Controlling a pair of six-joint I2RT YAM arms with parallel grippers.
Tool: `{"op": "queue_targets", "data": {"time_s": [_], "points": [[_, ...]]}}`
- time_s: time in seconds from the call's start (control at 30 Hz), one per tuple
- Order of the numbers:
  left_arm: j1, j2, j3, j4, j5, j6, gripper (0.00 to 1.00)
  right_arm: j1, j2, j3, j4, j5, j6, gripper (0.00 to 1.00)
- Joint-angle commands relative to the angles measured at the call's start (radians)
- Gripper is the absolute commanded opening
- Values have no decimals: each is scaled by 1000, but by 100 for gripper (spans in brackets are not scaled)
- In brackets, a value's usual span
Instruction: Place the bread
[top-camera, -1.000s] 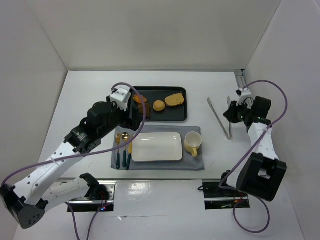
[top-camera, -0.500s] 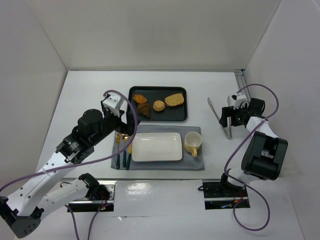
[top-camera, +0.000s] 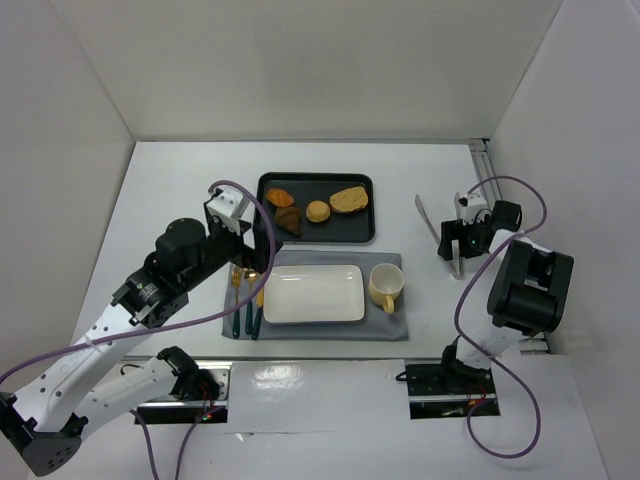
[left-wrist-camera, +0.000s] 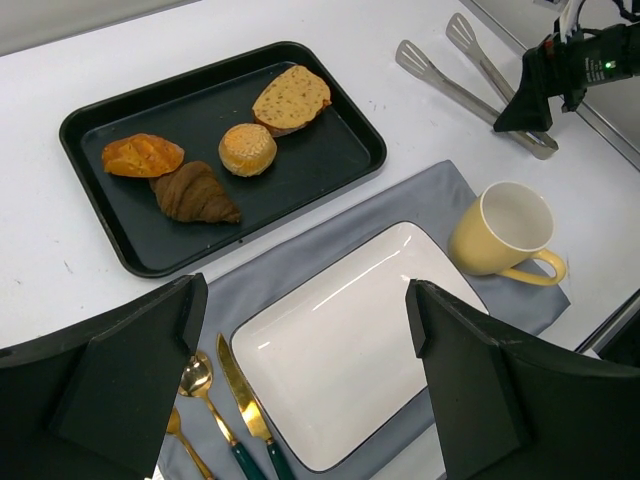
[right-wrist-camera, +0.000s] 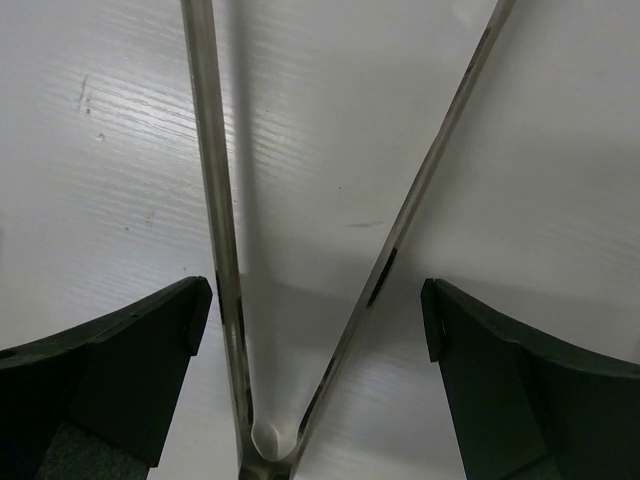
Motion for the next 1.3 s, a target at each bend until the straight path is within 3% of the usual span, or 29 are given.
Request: {"op": "queue_targets", "data": {"time_s": [0.0,0.53,0.67,0.8,0.93,0.97,1.2,1.23,1.27], "points": [[4,-1,-2,38,19,-8,100,-5,37,21,67,7,-19,100],[4,8,-2,38,10,-8,100,82,121,12,142,93,-70,100],[4,8,-2,38,10,-8,100,93,131,12,142,107,-79,95],[4,8,-2,38,1,-8,100,93,149,21,119,96,-79,82],[4,8,-2,38,1,-8,100,93,140,21,96,87,-79,61],[4,8,-2,38,1,-8,100,93,140,21,86,78,-79,51],[4,8,-2,38,-8,-8,100,82,57,53,43,44,-70,26],[4,8,-2,38,-8,-8,100,82,45,62,31,29,-70,8],[4,8,-2,38,-8,2,100,82,17,82,5,20,-70,1]]}}
